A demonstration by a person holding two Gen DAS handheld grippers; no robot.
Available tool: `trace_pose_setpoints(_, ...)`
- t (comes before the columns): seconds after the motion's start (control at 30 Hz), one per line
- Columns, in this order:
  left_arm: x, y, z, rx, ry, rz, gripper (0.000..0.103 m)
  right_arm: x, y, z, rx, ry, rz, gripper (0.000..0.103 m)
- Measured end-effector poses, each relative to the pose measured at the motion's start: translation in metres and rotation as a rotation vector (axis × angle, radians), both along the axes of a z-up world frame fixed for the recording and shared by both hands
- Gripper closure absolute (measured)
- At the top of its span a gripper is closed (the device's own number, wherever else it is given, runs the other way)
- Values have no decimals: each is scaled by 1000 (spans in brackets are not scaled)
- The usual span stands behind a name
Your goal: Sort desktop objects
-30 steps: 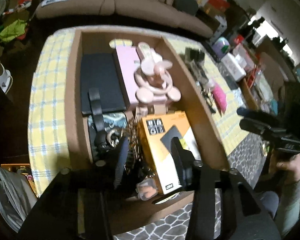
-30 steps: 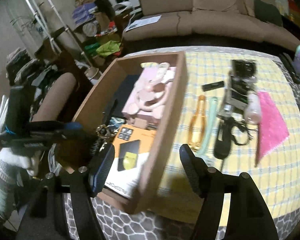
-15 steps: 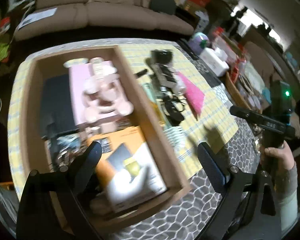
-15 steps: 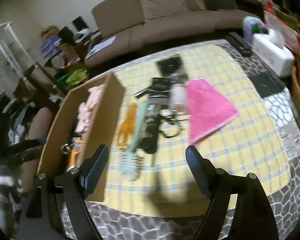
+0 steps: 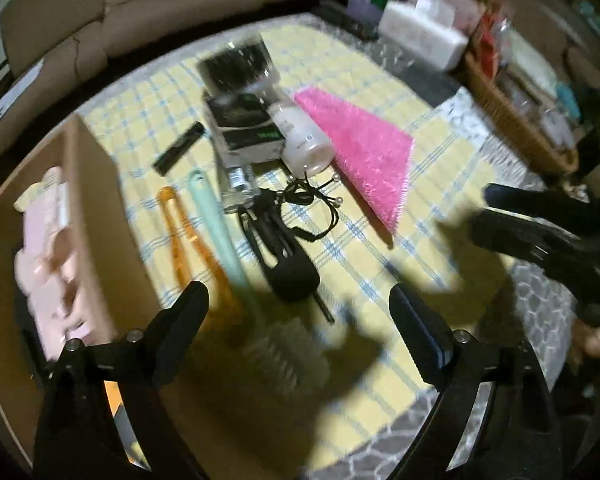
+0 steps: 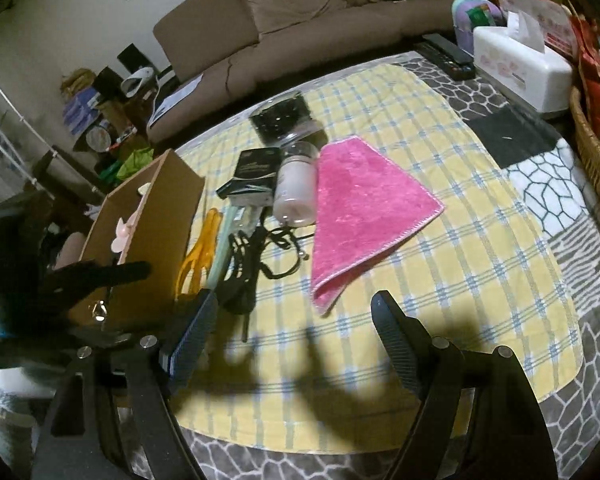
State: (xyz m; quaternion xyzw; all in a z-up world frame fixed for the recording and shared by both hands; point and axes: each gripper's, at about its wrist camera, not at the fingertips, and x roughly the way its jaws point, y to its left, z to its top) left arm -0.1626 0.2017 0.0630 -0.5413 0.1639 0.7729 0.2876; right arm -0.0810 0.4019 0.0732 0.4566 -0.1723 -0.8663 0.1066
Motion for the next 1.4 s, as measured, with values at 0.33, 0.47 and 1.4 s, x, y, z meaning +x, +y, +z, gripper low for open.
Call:
trace_pose_setpoints(0.33,-23,22,-43,-136,-63,1,41,0,13,-6,-1,-11,1,21)
trace_pose_setpoints(0.47,-26,31,-53,-187,-103,-14,40,0,12,-6,-8,-12,10,21)
trace_pose_setpoints(1.4,-17,-70,71,209,-41,26,83,-48,-66,-35,15,-34,179,40)
